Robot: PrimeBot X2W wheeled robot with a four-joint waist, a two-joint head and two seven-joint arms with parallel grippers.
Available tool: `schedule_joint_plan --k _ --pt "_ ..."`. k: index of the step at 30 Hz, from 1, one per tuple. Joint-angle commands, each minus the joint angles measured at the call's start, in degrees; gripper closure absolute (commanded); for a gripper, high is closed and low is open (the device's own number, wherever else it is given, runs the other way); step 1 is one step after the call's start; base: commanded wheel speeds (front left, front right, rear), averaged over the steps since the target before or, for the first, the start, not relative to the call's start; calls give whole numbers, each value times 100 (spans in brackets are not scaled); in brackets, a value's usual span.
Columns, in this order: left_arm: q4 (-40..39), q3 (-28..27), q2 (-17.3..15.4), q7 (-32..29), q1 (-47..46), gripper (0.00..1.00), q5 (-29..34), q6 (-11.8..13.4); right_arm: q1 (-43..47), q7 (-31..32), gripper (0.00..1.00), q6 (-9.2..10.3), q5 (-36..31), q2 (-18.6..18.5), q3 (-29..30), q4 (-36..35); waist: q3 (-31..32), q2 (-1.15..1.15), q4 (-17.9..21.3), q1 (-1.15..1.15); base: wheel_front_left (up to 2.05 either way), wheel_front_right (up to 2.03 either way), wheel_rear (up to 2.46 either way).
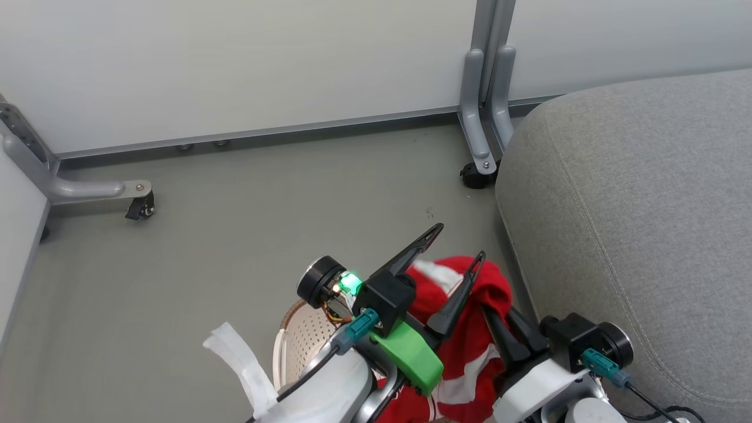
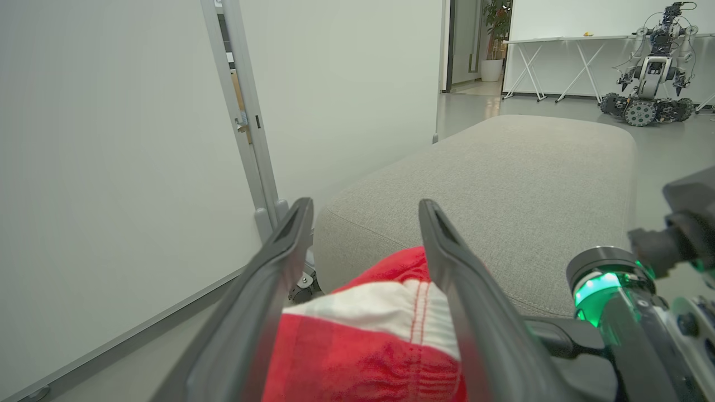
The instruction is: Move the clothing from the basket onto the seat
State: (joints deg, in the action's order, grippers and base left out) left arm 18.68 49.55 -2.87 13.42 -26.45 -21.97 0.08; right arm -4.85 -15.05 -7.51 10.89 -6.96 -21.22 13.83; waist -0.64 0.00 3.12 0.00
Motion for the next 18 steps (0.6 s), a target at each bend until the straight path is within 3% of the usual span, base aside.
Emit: schedule_joint_plan --k 1,18 --pt "7 -4 -13 13 -65 0 -31 44 27 -19 100 4 -28 9 25 8 -1 0 1 0 0 0 0" --pt "99 41 -120 65 -134 0 -3 102 17 -19 100 4 -37 15 64 -12 -15 0 12 0 0 0 0"
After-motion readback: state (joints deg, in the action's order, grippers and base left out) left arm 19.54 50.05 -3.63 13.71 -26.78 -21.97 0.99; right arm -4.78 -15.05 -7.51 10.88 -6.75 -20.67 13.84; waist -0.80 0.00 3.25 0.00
